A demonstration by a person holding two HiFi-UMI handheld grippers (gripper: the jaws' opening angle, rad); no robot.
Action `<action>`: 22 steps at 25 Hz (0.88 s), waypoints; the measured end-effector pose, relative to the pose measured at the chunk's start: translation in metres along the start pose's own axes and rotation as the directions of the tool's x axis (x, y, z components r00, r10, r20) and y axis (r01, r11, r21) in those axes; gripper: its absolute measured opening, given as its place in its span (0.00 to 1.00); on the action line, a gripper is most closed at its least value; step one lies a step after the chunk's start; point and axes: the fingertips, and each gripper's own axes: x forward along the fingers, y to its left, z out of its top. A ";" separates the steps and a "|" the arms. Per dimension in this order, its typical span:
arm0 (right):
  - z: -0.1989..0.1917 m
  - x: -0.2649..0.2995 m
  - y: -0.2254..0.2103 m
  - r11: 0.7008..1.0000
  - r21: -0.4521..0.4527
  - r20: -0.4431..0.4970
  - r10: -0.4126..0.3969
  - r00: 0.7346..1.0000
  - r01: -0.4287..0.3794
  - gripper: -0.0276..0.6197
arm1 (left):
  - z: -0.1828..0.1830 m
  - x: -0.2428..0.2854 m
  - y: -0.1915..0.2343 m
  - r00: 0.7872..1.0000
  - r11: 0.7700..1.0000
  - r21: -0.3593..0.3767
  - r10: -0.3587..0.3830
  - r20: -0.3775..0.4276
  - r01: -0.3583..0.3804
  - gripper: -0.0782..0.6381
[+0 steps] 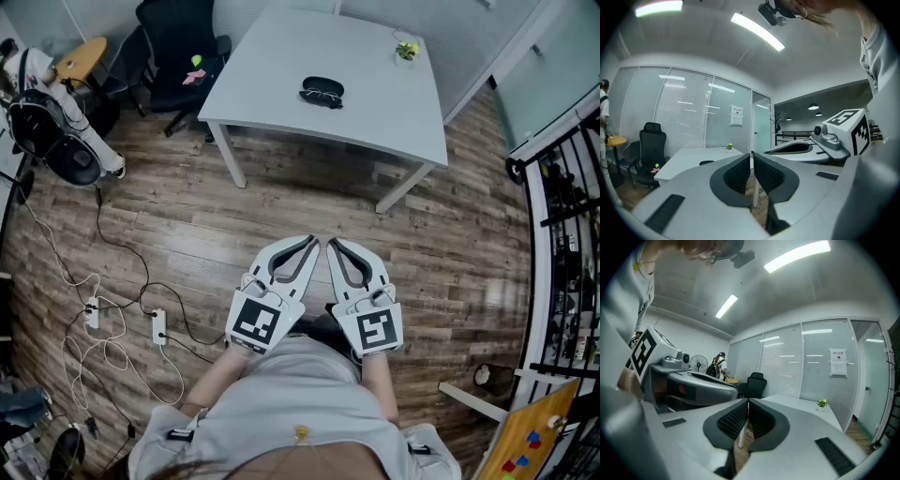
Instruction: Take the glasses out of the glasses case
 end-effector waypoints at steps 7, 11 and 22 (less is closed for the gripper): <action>-0.002 0.000 0.001 0.999 0.035 0.010 0.006 1.000 -0.007 0.10 | -0.008 -0.001 0.000 1.000 1.000 -0.021 -0.019 -0.010 0.019 0.23; -0.006 0.004 0.001 0.999 0.041 -0.004 0.013 1.000 -0.013 0.18 | -0.013 -0.001 0.004 1.000 0.999 -0.030 -0.018 -0.023 0.018 0.23; -0.012 0.055 -0.030 0.996 0.059 -0.002 0.063 0.998 -0.063 0.18 | -0.014 0.030 0.044 0.998 0.998 -0.046 0.047 -0.031 -0.048 0.23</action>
